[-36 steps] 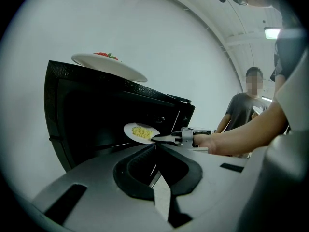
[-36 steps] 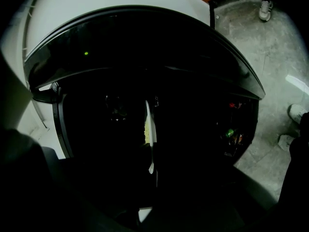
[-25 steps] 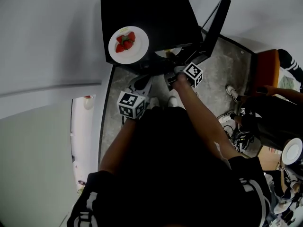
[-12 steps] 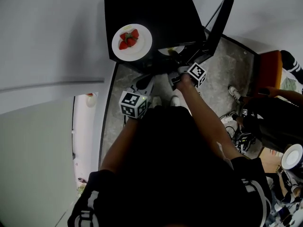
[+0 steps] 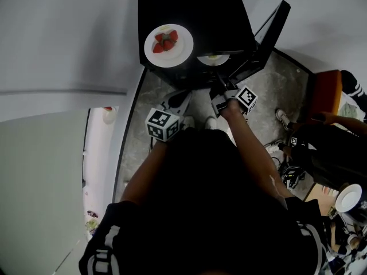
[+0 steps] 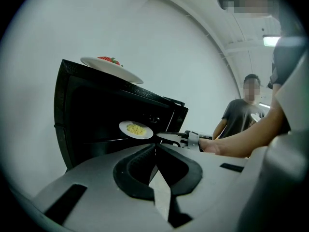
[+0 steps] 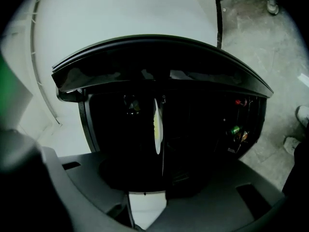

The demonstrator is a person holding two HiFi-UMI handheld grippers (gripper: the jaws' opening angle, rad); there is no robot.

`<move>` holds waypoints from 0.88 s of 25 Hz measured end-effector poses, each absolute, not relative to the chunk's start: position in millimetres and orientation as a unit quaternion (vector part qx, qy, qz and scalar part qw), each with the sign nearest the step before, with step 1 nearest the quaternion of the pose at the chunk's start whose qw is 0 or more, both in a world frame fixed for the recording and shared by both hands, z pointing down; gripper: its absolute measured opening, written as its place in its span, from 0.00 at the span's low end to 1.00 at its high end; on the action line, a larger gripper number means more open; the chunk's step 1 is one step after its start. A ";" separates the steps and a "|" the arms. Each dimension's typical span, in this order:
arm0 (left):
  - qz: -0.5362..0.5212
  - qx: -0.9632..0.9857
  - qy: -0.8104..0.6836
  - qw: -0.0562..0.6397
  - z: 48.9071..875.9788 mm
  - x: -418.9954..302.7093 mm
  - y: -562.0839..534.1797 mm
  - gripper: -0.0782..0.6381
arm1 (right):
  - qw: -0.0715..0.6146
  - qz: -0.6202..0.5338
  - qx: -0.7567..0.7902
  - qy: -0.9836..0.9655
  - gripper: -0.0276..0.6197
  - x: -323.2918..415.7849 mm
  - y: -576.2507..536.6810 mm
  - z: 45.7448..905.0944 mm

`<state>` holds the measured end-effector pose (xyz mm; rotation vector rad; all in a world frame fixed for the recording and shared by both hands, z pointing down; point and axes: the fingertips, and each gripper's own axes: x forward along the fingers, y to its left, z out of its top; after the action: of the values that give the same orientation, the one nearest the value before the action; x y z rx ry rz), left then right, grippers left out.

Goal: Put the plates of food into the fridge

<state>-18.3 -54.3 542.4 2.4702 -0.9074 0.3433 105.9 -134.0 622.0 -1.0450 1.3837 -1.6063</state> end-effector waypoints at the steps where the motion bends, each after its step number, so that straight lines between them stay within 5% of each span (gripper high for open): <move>1: 0.125 0.903 -0.333 0.242 543.1 -18.5 -53.3 0.14 | 0.379 -0.630 -0.408 0.542 0.28 106.8 -131.7 622.0; 22: 0.136 0.904 -0.338 0.223 539.7 -29.2 -43.8 0.14 | 0.367 -0.628 -0.386 0.568 0.28 105.5 -99.2 599.7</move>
<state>-29.2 -43.8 539.7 2.4962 -0.9326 0.3749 105.5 -99.2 599.7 -0.9911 1.4587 -1.6137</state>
